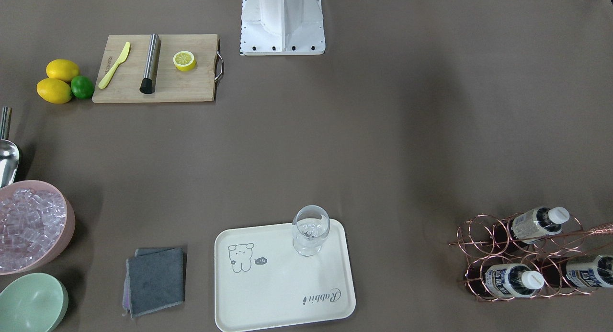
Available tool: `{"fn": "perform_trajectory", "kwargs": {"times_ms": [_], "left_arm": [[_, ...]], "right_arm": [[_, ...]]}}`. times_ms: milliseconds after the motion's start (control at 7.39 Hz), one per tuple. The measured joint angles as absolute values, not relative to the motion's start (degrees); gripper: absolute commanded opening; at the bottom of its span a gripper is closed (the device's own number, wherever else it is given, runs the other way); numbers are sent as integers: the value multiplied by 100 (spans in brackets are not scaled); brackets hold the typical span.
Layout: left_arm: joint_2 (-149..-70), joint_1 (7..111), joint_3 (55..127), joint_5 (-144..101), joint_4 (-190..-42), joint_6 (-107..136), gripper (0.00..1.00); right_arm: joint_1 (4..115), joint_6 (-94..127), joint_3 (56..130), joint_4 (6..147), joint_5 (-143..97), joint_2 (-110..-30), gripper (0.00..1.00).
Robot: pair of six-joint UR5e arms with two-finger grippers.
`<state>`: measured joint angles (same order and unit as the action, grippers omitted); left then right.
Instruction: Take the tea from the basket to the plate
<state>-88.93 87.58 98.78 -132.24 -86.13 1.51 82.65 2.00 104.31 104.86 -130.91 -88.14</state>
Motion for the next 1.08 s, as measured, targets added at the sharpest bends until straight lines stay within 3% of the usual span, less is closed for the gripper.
{"fn": "perform_trajectory", "kwargs": {"times_ms": [1082], "left_arm": [[-10539, 9121, 9804, -13886, -7130, 2416, 98]], "right_arm": [[8270, 186, 10508, 10461, -13062, -8819, 100]]}}
